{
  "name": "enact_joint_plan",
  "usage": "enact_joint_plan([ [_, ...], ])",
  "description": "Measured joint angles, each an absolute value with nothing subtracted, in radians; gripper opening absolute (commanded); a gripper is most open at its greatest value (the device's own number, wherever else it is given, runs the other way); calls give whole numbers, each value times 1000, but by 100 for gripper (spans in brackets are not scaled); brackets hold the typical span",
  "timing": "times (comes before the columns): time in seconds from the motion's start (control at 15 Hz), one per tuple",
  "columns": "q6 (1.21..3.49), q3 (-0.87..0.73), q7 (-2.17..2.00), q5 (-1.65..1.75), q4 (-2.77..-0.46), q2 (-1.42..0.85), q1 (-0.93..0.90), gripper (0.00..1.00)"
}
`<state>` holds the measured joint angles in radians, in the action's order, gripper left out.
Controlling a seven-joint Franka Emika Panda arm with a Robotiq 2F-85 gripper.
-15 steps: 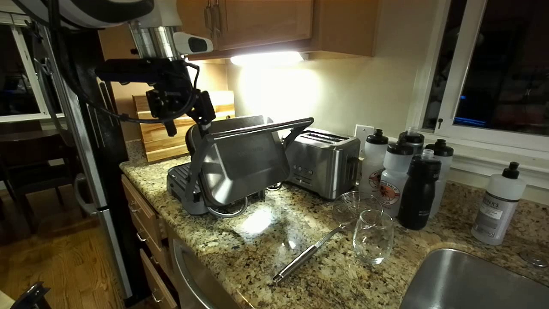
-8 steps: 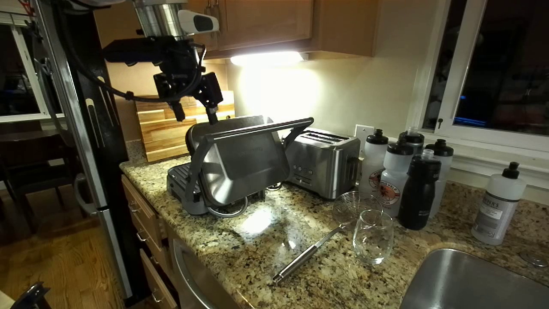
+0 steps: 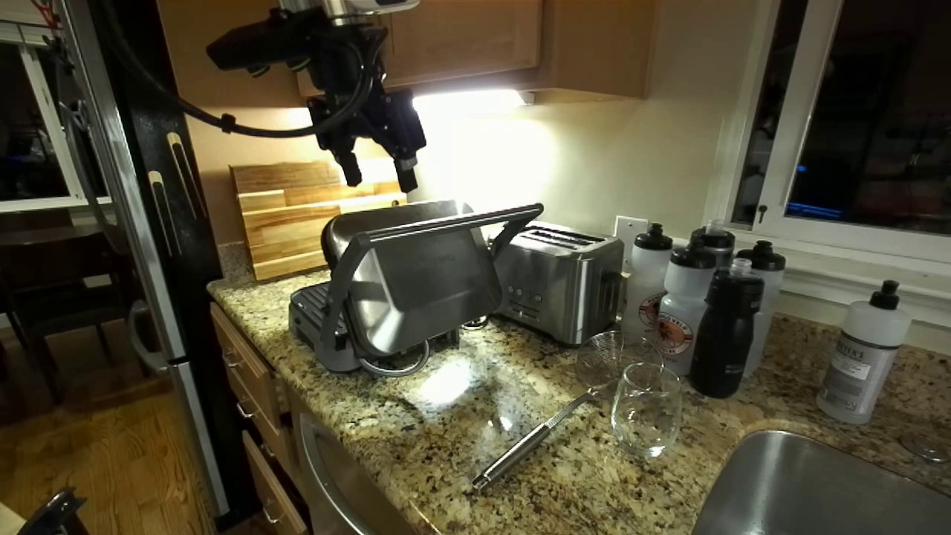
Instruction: Close the sandwich maker
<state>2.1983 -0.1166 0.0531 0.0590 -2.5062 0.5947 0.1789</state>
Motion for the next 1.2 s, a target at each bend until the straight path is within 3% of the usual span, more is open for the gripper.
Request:
enact_joint_plan([
  [1.2,2200,-153,17,47,-2288,289,185,100],
])
